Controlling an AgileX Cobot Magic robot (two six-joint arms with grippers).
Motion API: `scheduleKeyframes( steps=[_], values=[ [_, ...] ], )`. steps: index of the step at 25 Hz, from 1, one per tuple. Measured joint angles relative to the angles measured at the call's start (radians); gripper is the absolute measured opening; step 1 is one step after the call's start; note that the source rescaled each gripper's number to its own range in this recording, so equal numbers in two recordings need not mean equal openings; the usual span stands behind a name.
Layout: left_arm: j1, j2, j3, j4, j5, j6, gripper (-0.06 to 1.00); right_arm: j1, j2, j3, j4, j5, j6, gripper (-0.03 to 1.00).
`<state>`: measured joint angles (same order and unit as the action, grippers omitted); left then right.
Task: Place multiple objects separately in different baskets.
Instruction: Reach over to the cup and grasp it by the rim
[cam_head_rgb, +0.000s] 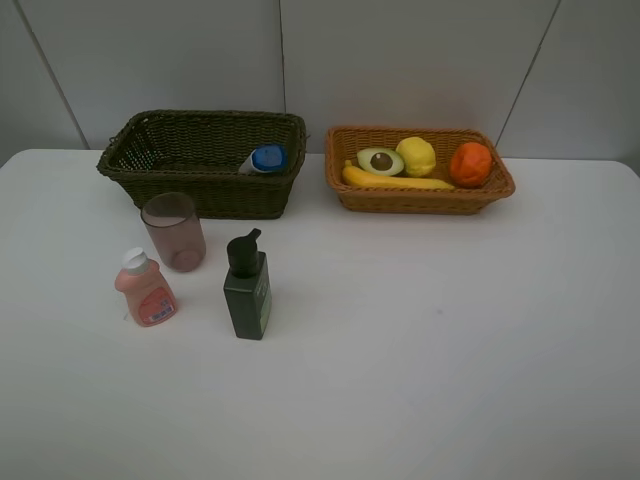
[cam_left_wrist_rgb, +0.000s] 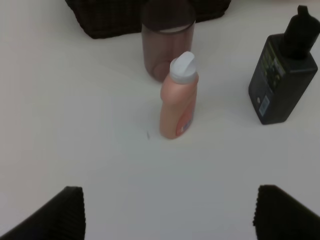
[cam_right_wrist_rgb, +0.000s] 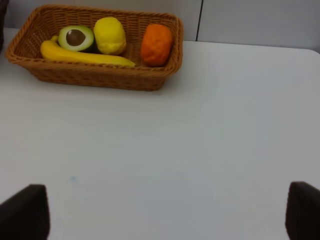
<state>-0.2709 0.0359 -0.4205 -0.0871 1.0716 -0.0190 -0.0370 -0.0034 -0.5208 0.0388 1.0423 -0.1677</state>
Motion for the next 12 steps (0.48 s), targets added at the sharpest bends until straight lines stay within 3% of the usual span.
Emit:
scheduleKeyframes(
  steps=[12],
  values=[
    [0.000, 0.348, -0.212, 0.000, -0.014, 0.053, 0.90, 0.000, 0.000, 0.000, 0.000, 0.000, 0.000, 1.00]
  ],
)
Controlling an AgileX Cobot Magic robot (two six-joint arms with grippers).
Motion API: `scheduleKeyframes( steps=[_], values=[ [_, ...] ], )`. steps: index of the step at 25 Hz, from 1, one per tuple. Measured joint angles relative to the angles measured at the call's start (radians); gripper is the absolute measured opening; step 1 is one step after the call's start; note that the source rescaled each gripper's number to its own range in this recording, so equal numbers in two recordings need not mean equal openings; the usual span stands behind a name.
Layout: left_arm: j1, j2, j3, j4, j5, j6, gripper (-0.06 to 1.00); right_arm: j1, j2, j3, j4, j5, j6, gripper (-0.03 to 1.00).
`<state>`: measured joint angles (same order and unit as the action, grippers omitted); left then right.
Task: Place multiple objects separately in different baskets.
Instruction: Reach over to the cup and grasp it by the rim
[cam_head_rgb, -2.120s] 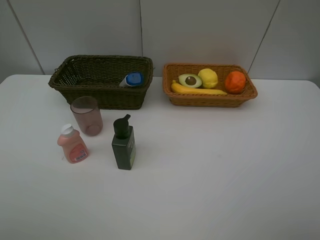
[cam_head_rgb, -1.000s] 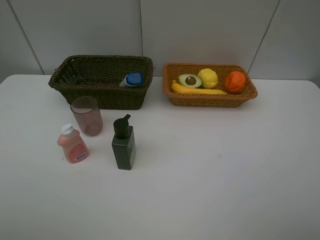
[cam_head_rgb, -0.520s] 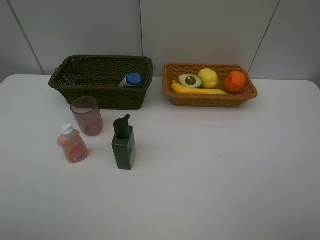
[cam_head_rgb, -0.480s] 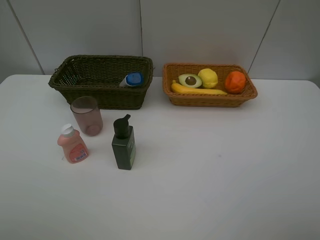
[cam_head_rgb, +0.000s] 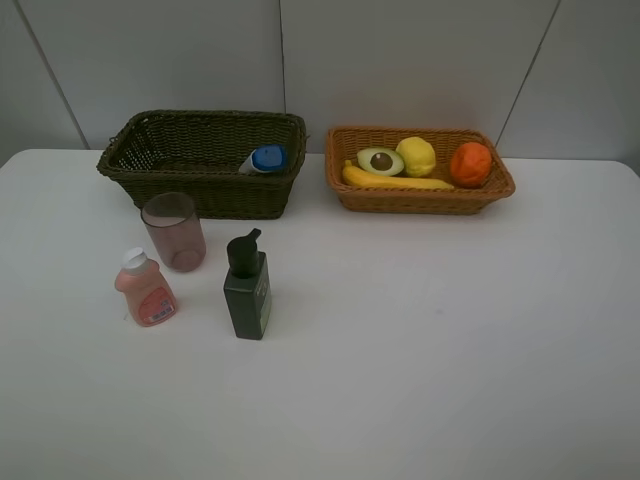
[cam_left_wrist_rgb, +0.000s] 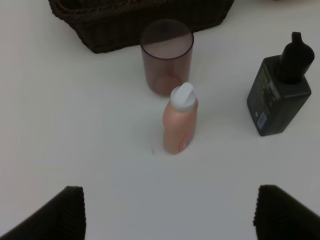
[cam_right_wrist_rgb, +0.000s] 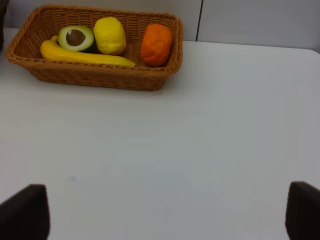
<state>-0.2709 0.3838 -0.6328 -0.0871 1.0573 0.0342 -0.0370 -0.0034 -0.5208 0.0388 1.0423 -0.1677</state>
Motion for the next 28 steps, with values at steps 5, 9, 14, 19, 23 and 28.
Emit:
scheduleKeyframes(
  steps=[5, 9, 14, 19, 23, 28],
  values=[
    [0.000, 0.212, -0.112, 0.000, -0.001, 0.063, 0.90, 0.000, 0.000, 0.000, 0.000, 0.000, 0.000, 1.00],
    [0.000, 0.394, -0.201, 0.000, -0.004, 0.135, 0.90, 0.000, 0.000, 0.000, 0.000, 0.000, 0.000, 1.00],
    [0.000, 0.616, -0.308, 0.000, -0.017, 0.228, 0.90, 0.000, 0.000, 0.000, 0.000, 0.000, 0.000, 1.00],
    [0.000, 0.814, -0.401, -0.039, -0.061, 0.263, 0.90, 0.000, 0.000, 0.000, 0.000, 0.000, 0.000, 1.00],
    [0.000, 0.948, -0.444, -0.054, -0.103, 0.286, 0.90, 0.000, 0.000, 0.000, 0.000, 0.000, 0.000, 1.00],
    [-0.001, 1.074, -0.455, -0.056, -0.176, 0.294, 0.90, 0.000, 0.000, 0.000, 0.000, 0.000, 0.000, 1.00]
  ],
)
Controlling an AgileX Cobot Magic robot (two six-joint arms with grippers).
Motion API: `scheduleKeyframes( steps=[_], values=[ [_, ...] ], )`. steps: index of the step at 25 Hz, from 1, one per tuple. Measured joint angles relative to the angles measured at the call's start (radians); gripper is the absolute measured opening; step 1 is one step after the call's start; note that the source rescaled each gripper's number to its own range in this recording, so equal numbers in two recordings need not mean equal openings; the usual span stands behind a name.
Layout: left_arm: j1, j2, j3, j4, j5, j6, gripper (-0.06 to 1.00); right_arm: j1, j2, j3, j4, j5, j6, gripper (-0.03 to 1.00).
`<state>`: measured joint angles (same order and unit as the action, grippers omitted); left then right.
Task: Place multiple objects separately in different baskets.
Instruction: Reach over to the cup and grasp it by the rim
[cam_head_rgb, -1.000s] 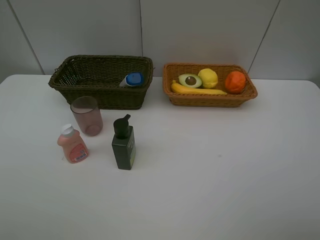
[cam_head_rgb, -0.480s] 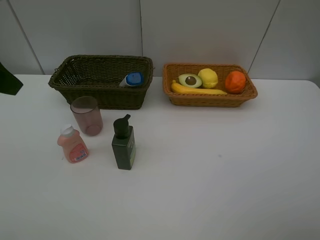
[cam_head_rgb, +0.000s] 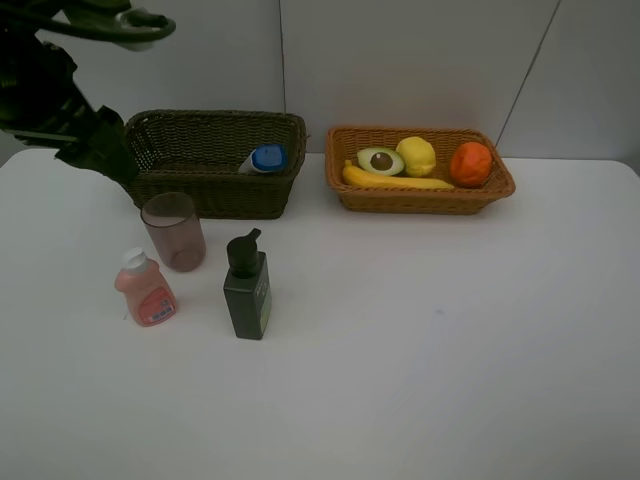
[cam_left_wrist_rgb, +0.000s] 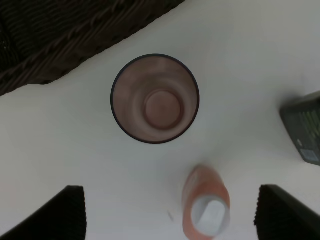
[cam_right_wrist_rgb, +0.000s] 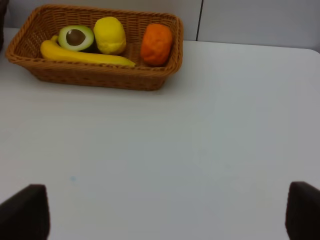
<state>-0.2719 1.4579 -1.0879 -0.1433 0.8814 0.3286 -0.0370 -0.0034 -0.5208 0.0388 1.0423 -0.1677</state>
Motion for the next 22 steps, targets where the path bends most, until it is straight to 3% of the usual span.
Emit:
scheduleKeyframes(
  steps=[7, 22],
  values=[
    [-0.055, 0.133, 0.000, -0.004, -0.085, 0.040, 0.90, 0.000, 0.000, 0.000, 0.000, 0.000, 0.000, 1.00],
    [-0.092, 0.340, 0.000, -0.002, -0.233, 0.067, 0.90, 0.000, 0.000, 0.000, 0.000, 0.000, 0.000, 1.00]
  ],
)
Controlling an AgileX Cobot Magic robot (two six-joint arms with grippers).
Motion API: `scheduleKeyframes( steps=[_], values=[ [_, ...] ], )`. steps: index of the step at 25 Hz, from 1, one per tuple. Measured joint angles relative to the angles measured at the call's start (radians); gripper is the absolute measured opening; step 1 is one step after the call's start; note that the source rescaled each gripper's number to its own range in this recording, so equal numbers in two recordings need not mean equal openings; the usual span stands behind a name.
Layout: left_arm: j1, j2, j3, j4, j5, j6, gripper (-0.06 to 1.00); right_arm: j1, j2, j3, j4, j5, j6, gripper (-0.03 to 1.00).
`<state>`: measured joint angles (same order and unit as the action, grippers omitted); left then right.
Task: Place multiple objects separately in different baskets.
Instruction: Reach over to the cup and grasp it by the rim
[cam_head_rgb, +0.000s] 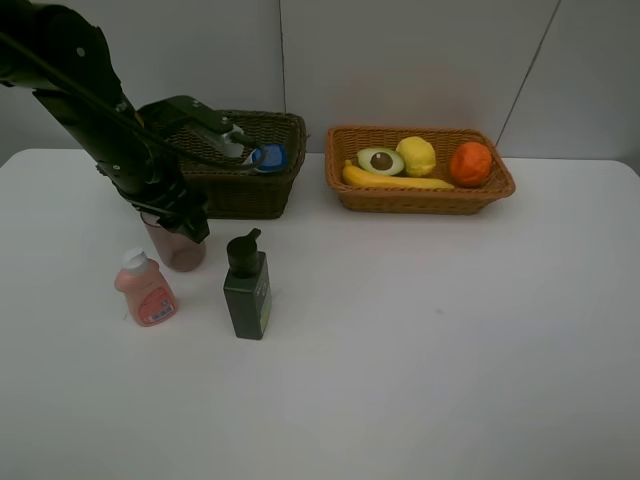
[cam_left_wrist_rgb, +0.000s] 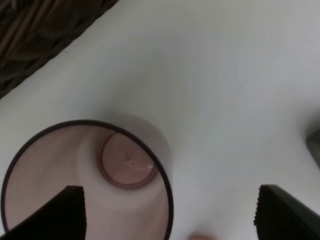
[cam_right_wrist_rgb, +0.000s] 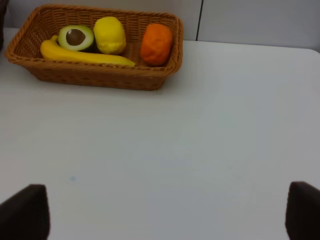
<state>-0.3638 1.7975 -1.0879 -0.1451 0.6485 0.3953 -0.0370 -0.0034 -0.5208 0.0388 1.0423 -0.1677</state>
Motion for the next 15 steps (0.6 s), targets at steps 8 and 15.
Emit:
scheduleKeyframes(
  steps=[8, 15],
  values=[
    [0.000, 0.062, 0.000, 0.001, -0.052, 0.001, 0.90, 0.000, 0.000, 0.000, 0.000, 0.000, 0.000, 1.00],
    [-0.001, 0.111, 0.000, 0.002, -0.092, 0.001, 0.90, 0.000, 0.000, 0.000, 0.000, 0.000, 0.000, 1.00]
  ],
)
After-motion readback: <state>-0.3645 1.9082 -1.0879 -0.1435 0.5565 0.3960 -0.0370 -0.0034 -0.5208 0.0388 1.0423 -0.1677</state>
